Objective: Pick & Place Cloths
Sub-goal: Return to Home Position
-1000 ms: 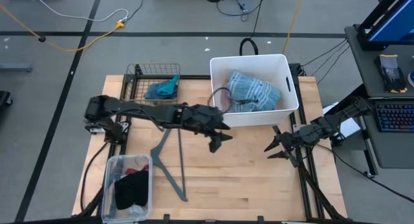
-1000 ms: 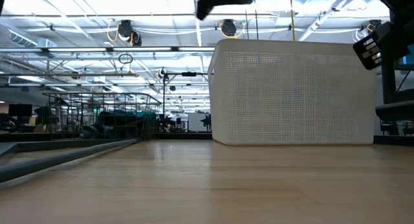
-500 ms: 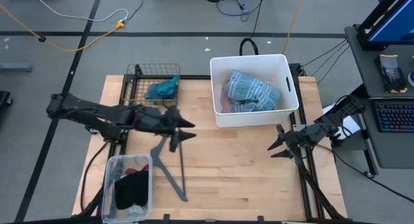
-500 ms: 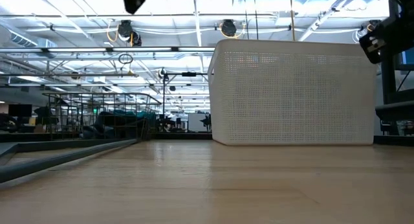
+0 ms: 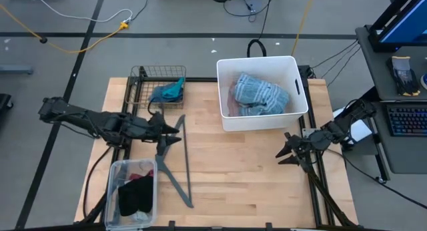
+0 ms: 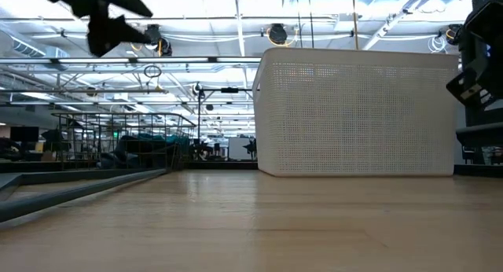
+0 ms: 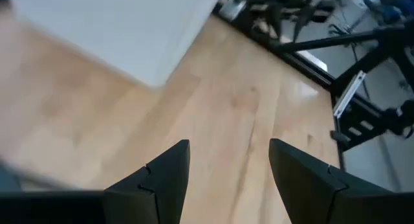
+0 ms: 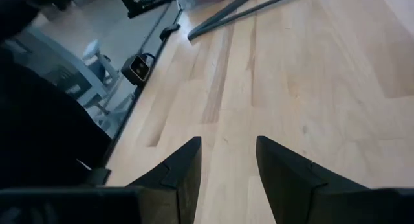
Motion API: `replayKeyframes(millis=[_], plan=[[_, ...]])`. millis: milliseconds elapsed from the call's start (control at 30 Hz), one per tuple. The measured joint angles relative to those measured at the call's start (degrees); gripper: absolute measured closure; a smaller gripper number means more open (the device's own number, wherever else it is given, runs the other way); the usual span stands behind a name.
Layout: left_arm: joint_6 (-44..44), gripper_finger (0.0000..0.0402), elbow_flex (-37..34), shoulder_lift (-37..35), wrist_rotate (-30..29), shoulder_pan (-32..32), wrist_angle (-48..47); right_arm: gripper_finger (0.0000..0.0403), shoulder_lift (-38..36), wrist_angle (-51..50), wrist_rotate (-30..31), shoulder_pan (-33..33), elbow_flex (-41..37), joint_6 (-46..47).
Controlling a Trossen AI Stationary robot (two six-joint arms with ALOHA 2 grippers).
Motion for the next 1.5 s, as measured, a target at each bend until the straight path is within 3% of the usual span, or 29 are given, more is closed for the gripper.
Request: replayKeyframes(millis=[133, 333, 433, 567, 867, 1167, 1500], plan=[[-8.02, 0.0186, -2.36, -1.15, 0.16, -0.13, -1.82, 0.0264, 0.0, 3.28, -0.01, 0.0, -3.78, 0.98], [8.67, 0.0185, -5.69, -3.04, 1.85, -2.68, 9.41, 0.0264, 0.04, 4.87, 0.0, 0.0, -7.05, 6.56], [15.64, 0.0185, -9.48, -6.23, 5.29, -3.22, 16.12, 0.0264, -0.03, 10.77, 0.3, 0.0, -7.08, -0.83], [15.56, 0.0186, -15.67, -12.81, 6.01, -3.28, 20.75, 0.0264, -0.13, 17.35, 0.07, 0.0, -7.29, -10.31], [21.37, 0.0186, -29.39, -23.29, 6.14, -3.99, 34.51, 0.0264, -0.53, 16.64, 0.19, 0.0, -7.31, -12.7], [25.63, 0.0186, -36.02, -26.02, 9.11, -4.48, 40.19, 0.0264, -0.55, 15.86, 3.07, -0.04, -7.29, -16.35], [29.15, 0.0185, -37.28, -26.04, 10.04, -4.44, 40.5, 0.0264, -0.54, 16.82, 4.58, -0.11, -7.36, -15.91]])
